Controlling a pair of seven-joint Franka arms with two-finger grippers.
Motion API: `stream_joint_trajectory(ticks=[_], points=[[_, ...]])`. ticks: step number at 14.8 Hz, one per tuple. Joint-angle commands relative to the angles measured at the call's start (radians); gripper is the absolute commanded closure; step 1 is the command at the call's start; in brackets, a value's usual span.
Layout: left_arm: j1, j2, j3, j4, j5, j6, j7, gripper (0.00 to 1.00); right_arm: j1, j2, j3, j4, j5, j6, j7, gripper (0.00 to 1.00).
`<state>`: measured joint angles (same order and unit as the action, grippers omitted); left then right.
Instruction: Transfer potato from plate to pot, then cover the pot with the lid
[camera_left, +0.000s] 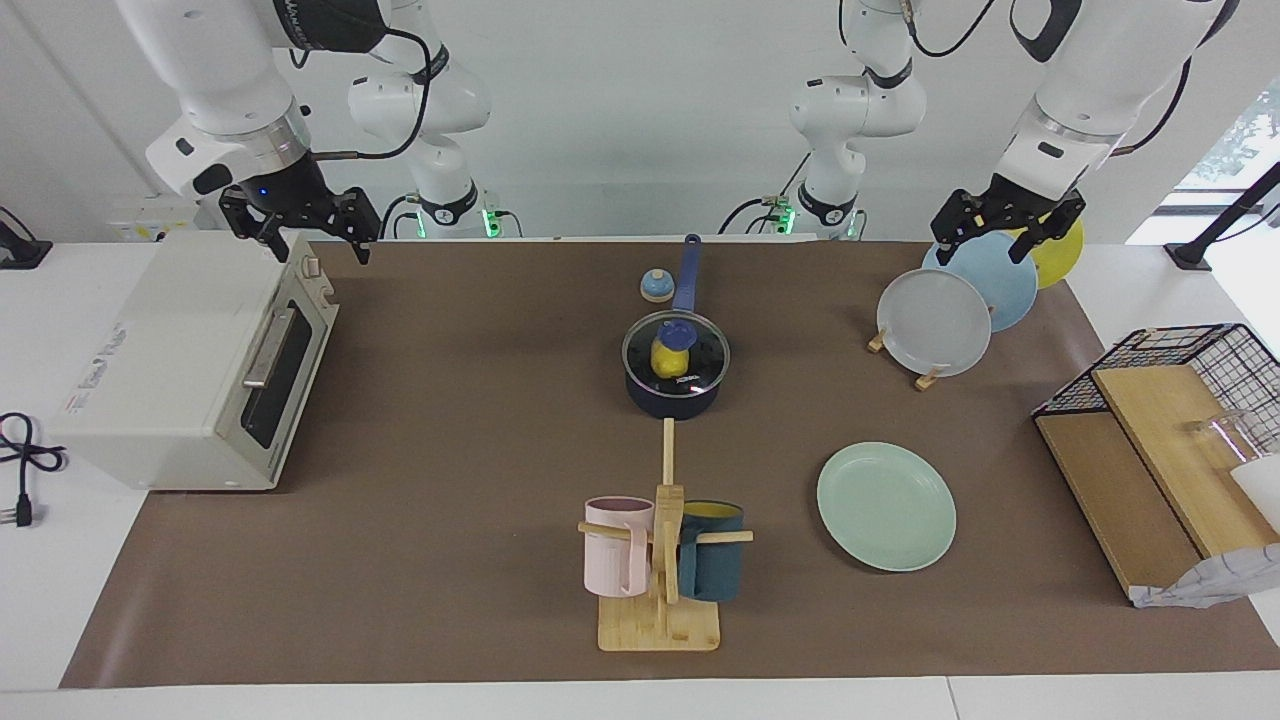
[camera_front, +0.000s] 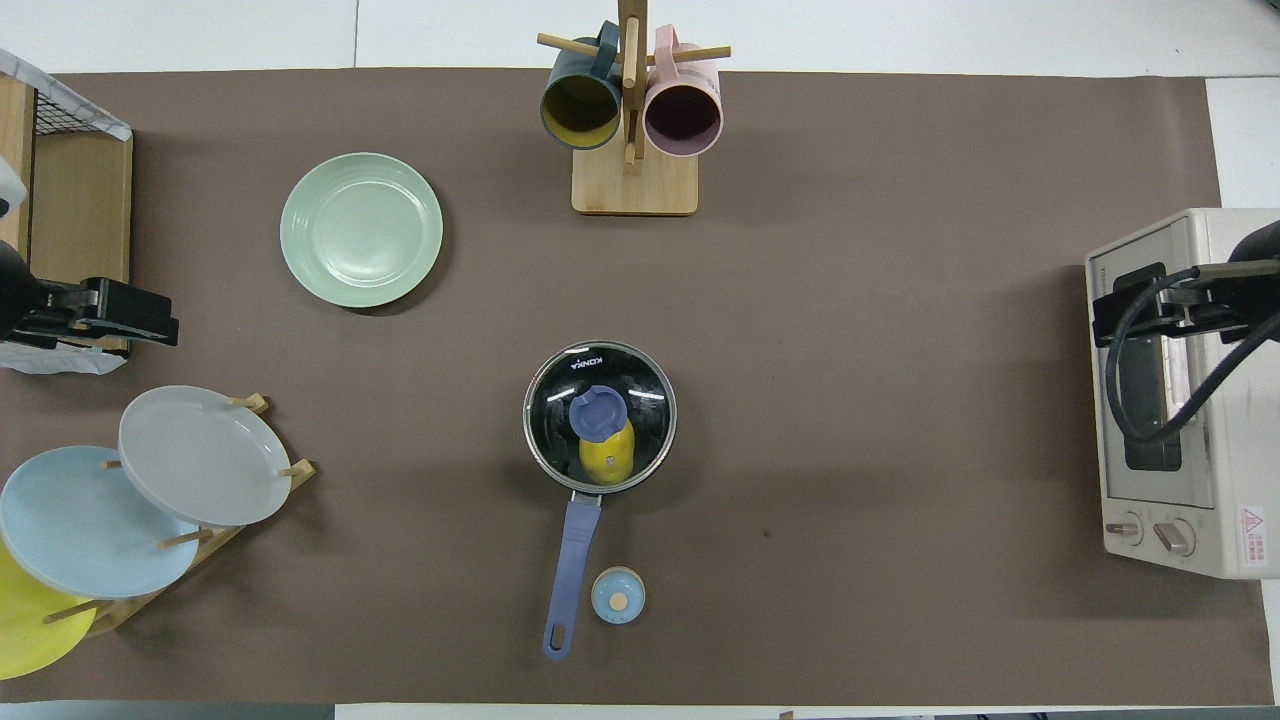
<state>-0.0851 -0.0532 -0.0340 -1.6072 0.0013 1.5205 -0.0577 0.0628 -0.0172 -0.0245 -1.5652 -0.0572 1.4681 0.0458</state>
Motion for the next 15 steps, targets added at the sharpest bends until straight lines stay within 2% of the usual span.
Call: stream_joint_trajectory(ticks=[1, 8, 15], points=[[0.013, -0.011, -0.006, -0.011, -0.009, 0.001, 0.007, 0.00, -0.037, -0.015, 0.003, -0.023, 0.016, 0.040, -0.023, 0.00], [0.013, -0.011, -0.006, -0.011, -0.009, 0.000, 0.007, 0.00, -0.080, -0.015, 0.003, -0.023, 0.017, 0.032, -0.035, 0.00], [0.013, -0.011, -0.006, -0.011, -0.009, 0.001, 0.007, 0.00, -0.077, -0.013, 0.005, -0.021, 0.031, 0.038, -0.035, 0.00]])
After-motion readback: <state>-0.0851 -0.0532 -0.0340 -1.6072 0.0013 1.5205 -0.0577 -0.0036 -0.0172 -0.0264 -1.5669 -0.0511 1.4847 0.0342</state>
